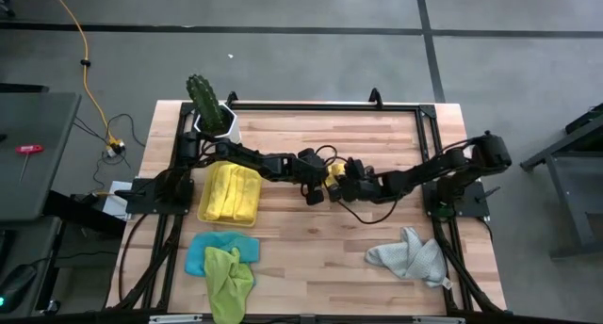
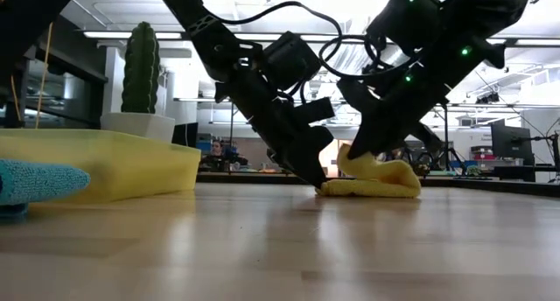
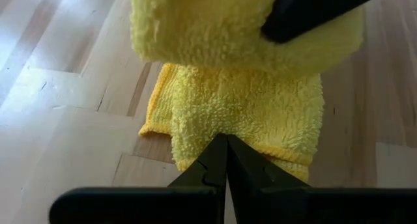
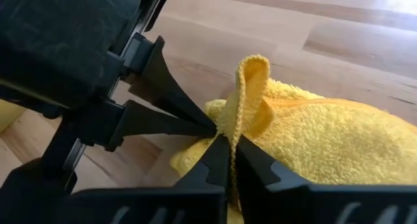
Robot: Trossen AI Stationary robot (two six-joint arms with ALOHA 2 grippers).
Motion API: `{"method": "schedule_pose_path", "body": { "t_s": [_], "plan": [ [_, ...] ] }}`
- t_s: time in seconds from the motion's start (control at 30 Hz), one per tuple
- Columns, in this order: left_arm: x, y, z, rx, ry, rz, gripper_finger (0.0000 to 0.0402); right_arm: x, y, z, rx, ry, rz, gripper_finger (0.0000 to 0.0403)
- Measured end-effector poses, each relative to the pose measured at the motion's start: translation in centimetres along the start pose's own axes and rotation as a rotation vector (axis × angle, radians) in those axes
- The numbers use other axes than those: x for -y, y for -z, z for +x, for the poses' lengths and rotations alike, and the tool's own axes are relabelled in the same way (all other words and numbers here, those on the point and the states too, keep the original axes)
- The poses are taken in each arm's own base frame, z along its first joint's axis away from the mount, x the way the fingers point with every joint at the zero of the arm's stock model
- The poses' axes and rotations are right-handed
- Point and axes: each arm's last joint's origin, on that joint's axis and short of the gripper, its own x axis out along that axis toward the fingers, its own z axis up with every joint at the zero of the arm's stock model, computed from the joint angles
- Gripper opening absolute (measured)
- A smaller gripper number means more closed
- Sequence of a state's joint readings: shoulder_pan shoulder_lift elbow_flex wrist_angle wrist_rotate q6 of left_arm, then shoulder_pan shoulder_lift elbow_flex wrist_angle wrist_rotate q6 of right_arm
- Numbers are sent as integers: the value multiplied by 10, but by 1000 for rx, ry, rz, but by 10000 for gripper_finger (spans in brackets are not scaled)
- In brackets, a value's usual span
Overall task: Fold microfiber towels
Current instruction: Fold the yellow microfiber towel
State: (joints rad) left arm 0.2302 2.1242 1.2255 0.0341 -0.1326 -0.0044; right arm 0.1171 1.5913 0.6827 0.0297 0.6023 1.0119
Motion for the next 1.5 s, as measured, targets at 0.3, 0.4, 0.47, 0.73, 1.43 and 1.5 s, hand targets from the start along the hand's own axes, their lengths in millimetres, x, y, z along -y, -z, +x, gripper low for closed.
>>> {"method": "schedule_pose_path", "body": {
  "t_s": [0.3,0.4,0.47,0.73,1.43,1.5],
  "plan": [
    [0,0,0,0,0,0,0,-3,-2,0,13,-29,21,30],
    [0,0,0,0,0,1,0,-5,-3,0,27,-51,15,60],
    [0,0,0,0,0,9,0,-5,-3,0,27,-51,13,86],
    [-3,-2,-15,-48,-14,15,0,-5,-10,-7,66,-37,-71,178],
    [-2,-12,-42,-74,-31,32,1,2,0,-35,73,74,-300,193],
    [-3,-12,-47,-85,-33,33,1,3,1,-35,71,78,-307,193]
  ]
}}
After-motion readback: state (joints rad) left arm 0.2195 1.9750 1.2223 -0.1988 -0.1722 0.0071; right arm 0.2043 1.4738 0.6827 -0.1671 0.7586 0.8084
